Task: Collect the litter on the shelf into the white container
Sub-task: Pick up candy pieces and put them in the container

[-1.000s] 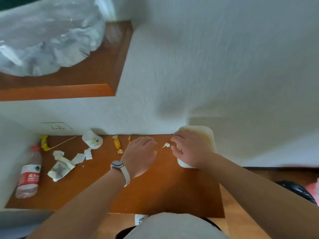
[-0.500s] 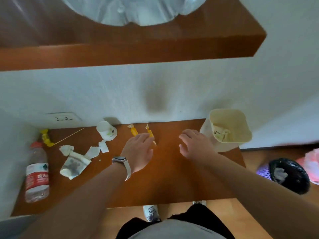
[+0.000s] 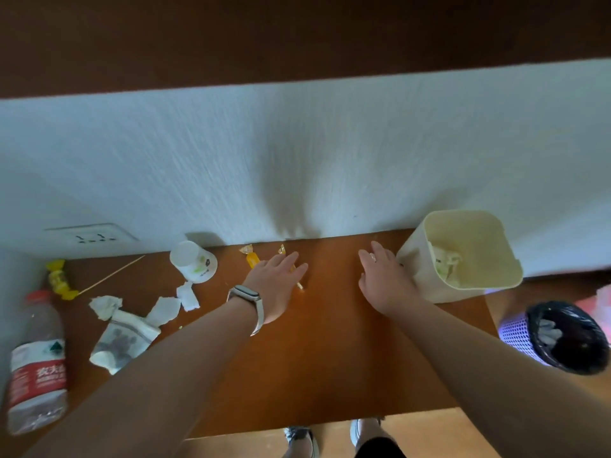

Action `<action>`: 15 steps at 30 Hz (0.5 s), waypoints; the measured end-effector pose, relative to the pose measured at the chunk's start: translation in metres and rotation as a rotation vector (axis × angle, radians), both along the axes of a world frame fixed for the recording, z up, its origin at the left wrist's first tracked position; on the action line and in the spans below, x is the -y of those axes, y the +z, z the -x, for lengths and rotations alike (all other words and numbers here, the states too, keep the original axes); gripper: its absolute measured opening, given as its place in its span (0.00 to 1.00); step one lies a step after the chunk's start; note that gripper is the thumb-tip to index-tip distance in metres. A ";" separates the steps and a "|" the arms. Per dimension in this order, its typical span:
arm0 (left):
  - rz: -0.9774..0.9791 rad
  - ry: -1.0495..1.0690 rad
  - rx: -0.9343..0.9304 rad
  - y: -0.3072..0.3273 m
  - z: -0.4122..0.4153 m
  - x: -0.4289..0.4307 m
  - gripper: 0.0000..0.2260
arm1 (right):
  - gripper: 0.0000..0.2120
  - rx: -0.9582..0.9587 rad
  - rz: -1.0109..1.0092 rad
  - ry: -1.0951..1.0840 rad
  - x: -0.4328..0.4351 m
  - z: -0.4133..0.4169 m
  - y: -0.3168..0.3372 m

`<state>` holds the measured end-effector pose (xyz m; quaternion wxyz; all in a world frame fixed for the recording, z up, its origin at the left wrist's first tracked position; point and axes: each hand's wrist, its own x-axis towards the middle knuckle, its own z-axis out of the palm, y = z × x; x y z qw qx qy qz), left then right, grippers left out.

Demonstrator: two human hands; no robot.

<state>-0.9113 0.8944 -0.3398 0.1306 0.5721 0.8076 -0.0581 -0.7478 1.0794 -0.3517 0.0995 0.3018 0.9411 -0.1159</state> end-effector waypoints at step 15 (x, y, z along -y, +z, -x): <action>-0.108 -0.155 -0.002 -0.003 -0.019 0.005 0.16 | 0.08 -0.030 0.086 0.018 0.034 -0.034 -0.013</action>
